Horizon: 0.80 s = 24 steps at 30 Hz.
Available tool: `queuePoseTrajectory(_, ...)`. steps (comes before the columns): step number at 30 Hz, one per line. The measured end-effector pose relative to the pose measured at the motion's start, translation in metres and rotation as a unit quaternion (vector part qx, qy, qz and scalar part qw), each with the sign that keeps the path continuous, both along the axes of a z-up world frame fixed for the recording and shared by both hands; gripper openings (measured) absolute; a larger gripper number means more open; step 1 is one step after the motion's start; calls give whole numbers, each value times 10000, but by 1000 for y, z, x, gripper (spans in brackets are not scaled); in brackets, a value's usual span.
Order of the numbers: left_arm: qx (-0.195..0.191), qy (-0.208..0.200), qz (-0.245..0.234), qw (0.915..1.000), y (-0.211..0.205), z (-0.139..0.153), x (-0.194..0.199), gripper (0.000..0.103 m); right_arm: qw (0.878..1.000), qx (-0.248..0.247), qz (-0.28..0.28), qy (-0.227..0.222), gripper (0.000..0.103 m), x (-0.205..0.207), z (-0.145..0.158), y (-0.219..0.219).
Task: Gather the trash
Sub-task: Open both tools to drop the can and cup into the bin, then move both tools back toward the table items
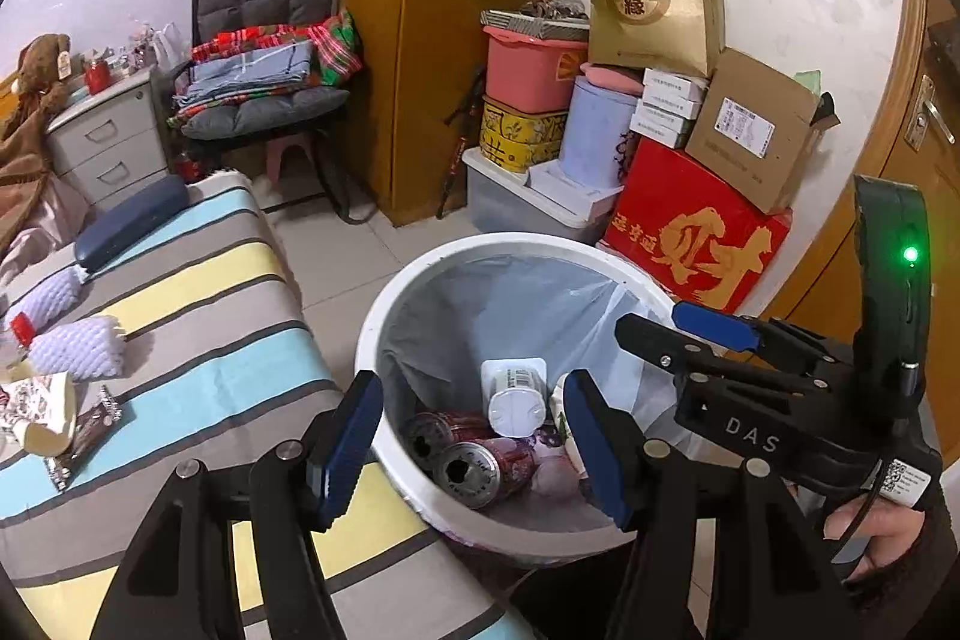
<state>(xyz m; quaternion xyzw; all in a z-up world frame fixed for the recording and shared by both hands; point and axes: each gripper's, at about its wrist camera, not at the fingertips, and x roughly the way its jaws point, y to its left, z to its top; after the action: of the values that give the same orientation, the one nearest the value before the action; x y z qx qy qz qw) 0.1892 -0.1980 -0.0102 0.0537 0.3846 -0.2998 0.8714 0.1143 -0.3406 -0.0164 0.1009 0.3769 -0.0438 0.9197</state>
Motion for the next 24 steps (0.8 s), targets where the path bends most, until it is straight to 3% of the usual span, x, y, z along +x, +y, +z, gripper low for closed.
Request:
queuePoseTrajectory(12, -45, -175, 378, 9991, 43, 10, -11, 62, 9996, -44, 182, -222, 55, -4, 11, 25)
queuePoseTrajectory(24, -60, -309, 1040, 9941, 112, 17, -17, 62, 9969, -75, 675, -399, 55, 1, 18, 66)
